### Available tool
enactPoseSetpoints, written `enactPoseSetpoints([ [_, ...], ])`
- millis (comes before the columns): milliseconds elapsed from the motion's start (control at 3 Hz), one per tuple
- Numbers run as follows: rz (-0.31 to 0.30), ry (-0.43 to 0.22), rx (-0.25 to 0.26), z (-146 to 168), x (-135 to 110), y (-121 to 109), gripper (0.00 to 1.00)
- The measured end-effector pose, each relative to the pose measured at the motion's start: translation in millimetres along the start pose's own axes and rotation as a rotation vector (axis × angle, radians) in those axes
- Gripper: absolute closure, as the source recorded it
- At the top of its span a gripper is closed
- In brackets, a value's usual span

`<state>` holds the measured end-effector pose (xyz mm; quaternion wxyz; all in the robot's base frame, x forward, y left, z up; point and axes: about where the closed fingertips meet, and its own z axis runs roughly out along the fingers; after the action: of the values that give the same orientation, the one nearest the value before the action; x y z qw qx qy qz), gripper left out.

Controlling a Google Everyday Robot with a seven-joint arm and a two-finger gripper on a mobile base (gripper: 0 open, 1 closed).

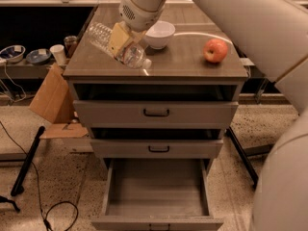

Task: Pick water bottle from bottom drawer and place on counter

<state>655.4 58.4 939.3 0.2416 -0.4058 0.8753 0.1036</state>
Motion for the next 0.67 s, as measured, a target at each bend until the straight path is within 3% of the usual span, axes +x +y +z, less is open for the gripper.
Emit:
enactPoseSetpoints([
  [667,0.127,-0.05,-0.001,30.3,-15.4,-11.7,1.0],
])
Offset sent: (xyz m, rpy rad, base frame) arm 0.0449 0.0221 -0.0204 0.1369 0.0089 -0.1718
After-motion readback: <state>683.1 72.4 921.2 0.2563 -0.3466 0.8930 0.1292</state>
